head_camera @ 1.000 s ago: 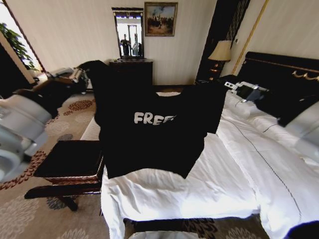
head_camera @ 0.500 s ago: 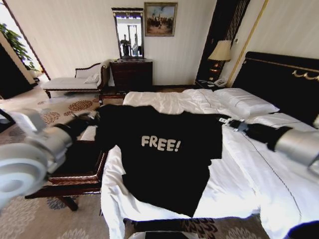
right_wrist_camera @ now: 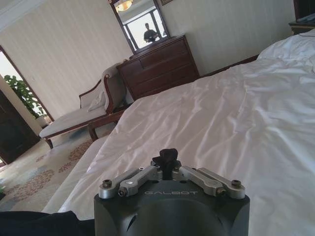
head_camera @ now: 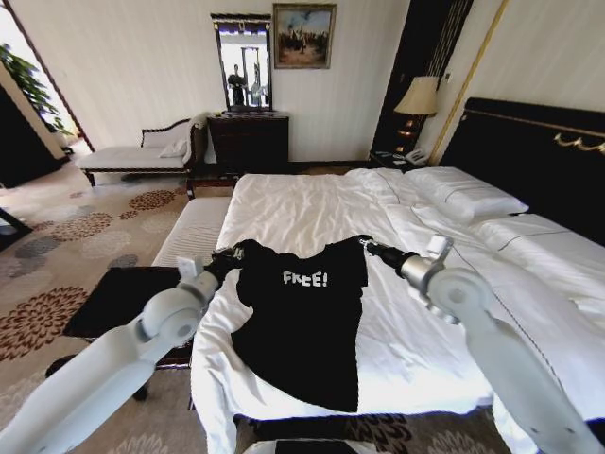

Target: Fold the clothes on the bed and place them into the basket.

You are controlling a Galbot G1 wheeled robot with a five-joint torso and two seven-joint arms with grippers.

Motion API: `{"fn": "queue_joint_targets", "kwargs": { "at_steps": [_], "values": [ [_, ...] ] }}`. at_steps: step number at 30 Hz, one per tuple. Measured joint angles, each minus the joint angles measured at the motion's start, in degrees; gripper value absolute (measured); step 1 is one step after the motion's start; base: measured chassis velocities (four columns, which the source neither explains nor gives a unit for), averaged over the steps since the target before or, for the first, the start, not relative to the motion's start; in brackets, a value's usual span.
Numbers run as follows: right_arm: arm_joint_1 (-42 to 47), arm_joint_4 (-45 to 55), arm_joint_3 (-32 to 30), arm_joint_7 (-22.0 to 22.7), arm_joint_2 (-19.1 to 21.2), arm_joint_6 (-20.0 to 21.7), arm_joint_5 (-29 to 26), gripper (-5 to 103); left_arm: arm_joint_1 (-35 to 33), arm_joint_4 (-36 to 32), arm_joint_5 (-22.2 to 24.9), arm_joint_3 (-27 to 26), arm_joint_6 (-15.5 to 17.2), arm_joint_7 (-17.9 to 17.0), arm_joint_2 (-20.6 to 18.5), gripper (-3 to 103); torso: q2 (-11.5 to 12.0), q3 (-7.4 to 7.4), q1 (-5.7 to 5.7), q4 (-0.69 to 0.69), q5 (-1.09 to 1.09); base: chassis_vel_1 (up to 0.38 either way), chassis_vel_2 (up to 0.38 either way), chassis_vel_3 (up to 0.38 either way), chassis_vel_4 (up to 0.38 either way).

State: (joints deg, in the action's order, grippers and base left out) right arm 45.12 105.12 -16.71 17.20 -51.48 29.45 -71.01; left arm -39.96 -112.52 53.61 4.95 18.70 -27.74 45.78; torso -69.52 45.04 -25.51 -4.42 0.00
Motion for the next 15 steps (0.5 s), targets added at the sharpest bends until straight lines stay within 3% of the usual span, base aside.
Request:
{"fn": "queue_joint_targets", "kwargs": {
  "at_steps": [3,6,13,15],
  "values": [
    [-3.6,-6.0,3.1,-1.7,-1.5,-1.5,3.4,2,1.9,4.6,-1.8,1.8,-0.8,0.3,3.3,0,0.0,0.0,0.0,0.0,0.01,0.0,0.0,0.0,0.0],
    [-10.4,-18.7,8.7,-3.9,-4.9,-4.4,8.4,2,4.6,14.3,-4.6,3.9,-2.1,0.6,10.1,0,0.0,0.0,0.01,0.0,0.0,0.0,0.0,0.0,0.0],
    [-18.0,-34.1,15.5,-8.2,-9.8,-9.8,16.1,2,10.4,27.5,-8.1,6.3,-4.1,1.3,17.1,0,0.0,-0.01,0.0,0.04,0.01,0.0,0.0,0.0,0.0],
    [-20.7,-41.4,16.4,-9.1,-11.8,-12.5,18.6,2,14.6,36.0,-10.3,6.8,-5.0,1.6,20.8,0,0.0,-0.01,0.01,0.0,0.0,0.0,0.0,0.0,0.0]
  ]
}}
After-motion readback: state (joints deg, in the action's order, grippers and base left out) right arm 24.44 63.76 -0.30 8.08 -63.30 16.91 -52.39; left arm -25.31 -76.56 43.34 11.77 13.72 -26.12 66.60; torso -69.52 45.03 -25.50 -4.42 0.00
